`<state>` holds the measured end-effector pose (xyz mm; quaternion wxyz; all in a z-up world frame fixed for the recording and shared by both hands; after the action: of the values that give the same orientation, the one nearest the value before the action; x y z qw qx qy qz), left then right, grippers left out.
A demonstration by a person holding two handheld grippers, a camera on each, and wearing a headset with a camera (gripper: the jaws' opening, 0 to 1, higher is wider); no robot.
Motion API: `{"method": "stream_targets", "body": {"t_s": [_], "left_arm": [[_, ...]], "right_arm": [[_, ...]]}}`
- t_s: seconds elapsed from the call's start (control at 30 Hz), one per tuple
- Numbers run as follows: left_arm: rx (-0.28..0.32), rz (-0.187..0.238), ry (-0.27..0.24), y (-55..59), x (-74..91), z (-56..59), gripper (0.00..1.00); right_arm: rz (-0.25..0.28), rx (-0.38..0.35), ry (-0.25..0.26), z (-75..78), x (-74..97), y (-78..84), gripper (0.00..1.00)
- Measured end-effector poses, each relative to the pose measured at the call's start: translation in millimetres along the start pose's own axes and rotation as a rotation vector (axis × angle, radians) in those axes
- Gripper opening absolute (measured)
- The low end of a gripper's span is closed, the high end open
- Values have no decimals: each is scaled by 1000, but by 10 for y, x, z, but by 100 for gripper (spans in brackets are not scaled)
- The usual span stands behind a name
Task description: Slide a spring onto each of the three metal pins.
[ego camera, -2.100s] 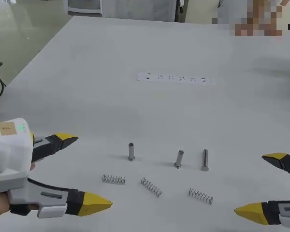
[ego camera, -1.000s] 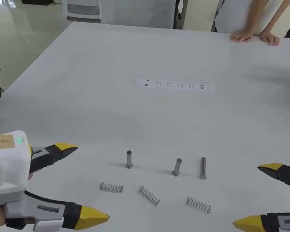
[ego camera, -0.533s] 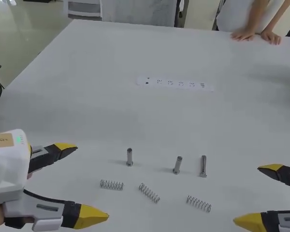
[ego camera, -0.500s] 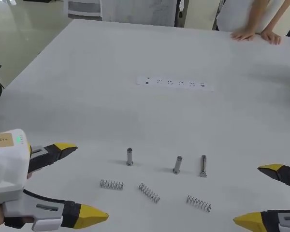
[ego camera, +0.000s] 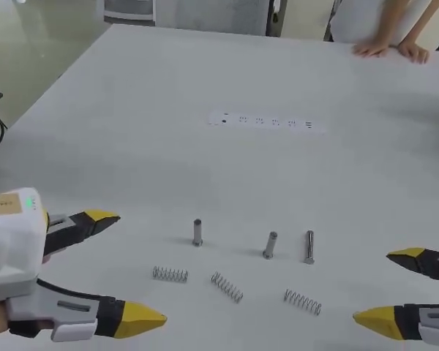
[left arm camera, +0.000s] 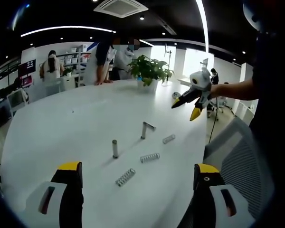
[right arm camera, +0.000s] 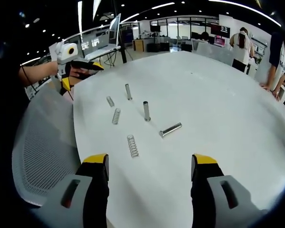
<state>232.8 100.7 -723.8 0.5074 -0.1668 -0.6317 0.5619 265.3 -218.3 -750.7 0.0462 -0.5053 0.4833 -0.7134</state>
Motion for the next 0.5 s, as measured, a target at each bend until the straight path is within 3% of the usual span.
{"method": "stream_targets", "body": {"t_s": [0.37, 0.5], "left_arm": [[2, 11, -2, -17, 14, -44, 92], [2, -4, -7, -2, 19, -39, 92]], "right_arm": [[7, -63, -16, 7, -68, -119, 61], [-4, -80, -8, 15, -112, -148, 57]]}}
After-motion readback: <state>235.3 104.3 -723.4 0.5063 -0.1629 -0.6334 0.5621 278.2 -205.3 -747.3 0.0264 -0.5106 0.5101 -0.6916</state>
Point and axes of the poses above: the centre of the closed fingertips' face, and the gripper's own axes: x roughly backward along the fingers, z roughly to its right, y roughly out of its underside, the point moved 4 cm from there along x, roughly backward along the fingers, and after that the axes turned 8 degrees about y, right-handed, at the moved point
